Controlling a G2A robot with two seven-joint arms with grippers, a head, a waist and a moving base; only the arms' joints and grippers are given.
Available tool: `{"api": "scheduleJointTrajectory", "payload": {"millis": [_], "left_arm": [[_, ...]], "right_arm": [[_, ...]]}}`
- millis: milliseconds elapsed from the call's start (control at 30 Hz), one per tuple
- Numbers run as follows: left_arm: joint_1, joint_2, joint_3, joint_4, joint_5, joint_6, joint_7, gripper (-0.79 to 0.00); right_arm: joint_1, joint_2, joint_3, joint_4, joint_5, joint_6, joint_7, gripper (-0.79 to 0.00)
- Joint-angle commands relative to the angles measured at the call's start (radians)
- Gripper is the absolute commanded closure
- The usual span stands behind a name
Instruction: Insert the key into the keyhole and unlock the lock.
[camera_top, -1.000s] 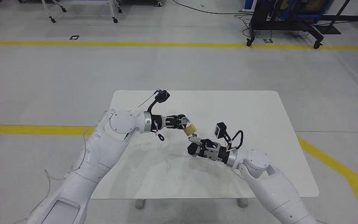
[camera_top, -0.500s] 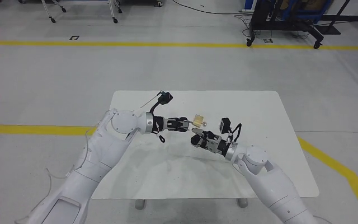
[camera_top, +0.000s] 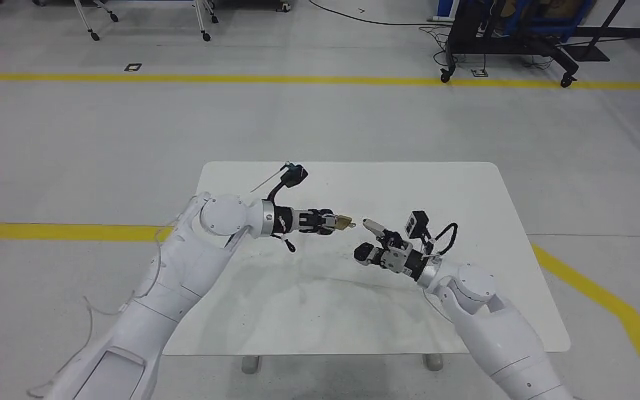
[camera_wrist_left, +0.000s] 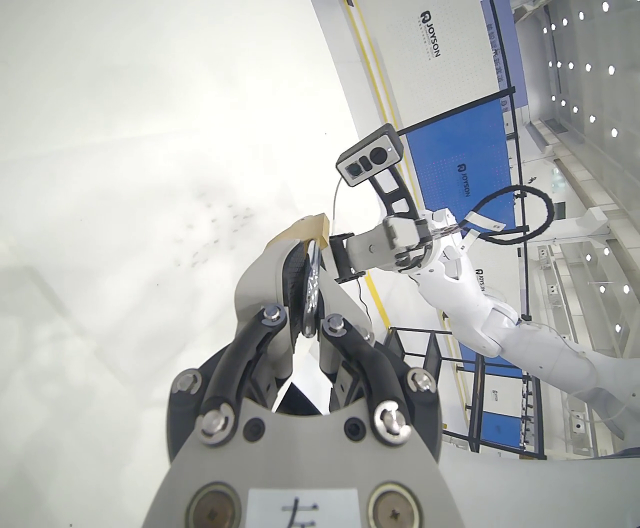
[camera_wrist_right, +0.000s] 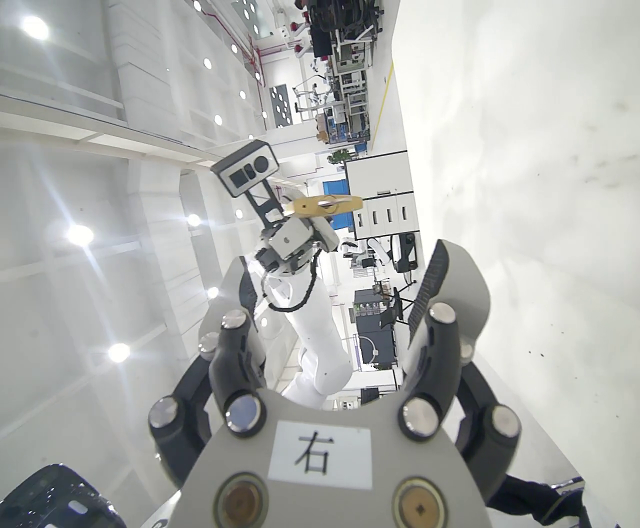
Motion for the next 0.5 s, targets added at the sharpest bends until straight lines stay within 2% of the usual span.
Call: {"api": "scheduleJointTrajectory", "payload": {"millis": [0,167,300,467], "left_arm": [[-0.011,-0.005,0.018,0.019,0.009,0.046,-0.018,0.000],[-0.056,-0.030,0.100,0.072,0.067,0.153,-0.021,0.000],[-0.097,-0.064,0.166,0.135,0.051,0.209,-0.047,0.000],[-0.156,-0.122,0.249,0.241,-0.009,0.210,-0.071,0.000]], "right_arm": [[-0.017,0.004,0.034,-0.003,0.042,-0.026,0.028,-0.785],[-0.070,0.012,0.141,-0.034,0.170,-0.121,0.095,-0.785],[-0.074,0.013,0.148,-0.038,0.177,-0.127,0.100,-0.785],[-0.074,0.013,0.148,-0.038,0.177,-0.127,0.100,-0.785]]}}
